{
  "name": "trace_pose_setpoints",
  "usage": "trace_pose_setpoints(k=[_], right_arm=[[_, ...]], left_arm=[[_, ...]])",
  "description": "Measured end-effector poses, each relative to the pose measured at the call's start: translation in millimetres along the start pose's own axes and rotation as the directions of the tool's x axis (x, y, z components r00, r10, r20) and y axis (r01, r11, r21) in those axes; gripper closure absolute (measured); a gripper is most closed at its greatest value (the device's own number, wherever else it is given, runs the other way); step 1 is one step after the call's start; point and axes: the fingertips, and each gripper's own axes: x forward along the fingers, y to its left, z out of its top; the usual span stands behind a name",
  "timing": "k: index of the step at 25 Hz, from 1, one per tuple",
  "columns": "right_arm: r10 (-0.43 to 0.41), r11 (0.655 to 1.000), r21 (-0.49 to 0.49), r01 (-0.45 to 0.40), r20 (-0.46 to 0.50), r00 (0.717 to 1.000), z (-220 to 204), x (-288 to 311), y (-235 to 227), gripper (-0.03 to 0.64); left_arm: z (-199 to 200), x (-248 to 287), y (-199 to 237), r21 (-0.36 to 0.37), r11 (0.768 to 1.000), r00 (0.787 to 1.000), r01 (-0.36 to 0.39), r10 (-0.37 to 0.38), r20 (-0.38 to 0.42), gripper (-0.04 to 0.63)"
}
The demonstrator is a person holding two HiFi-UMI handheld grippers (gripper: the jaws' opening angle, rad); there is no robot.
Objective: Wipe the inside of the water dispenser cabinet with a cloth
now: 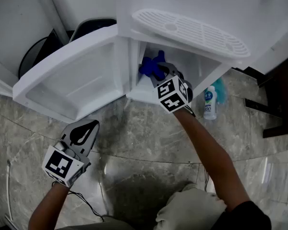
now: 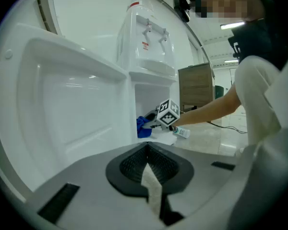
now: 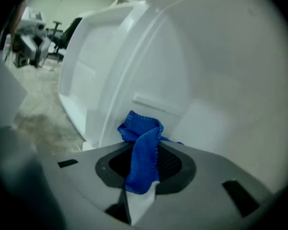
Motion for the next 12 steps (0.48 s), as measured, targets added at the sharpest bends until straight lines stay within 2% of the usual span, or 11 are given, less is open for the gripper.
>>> trace_pose_setpoints(k=[3, 5, 8, 12], right_arm=[[-0.010, 0.990, -0.142, -0.007, -0.117, 0.993, -14.3, 32.0, 6.1, 0.537], [-0.007, 0.979, -0.201, -0.029, -0.180, 0.984, -23.9, 50.3, 9.7, 0.537], [-0.004, 0.967, -0.246, -0.060, -0.252, 0.968, -36.3, 74.7, 9.8, 0.537], [-0.034, 0.970, -0.239, -0.033, -0.271, 0.962, -38.4, 96.8, -9.3, 0.537]], left_arm=[[4.2, -2.8, 7.9, -0.013, 1.000, 1.000, -0.014, 0.014, 0.011, 0.588], [5.3, -2.8, 10.9, -0.011, 1.000, 1.000, -0.016, 0.016, 0.014, 0.588], [6.0, -3.9, 11.4, -0.017, 1.000, 1.000, -0.019, 0.019, 0.017, 0.588], [5.3, -6.5, 10.0, -0.024, 0.999, 1.000, -0.024, 0.024, 0.006, 0.588]])
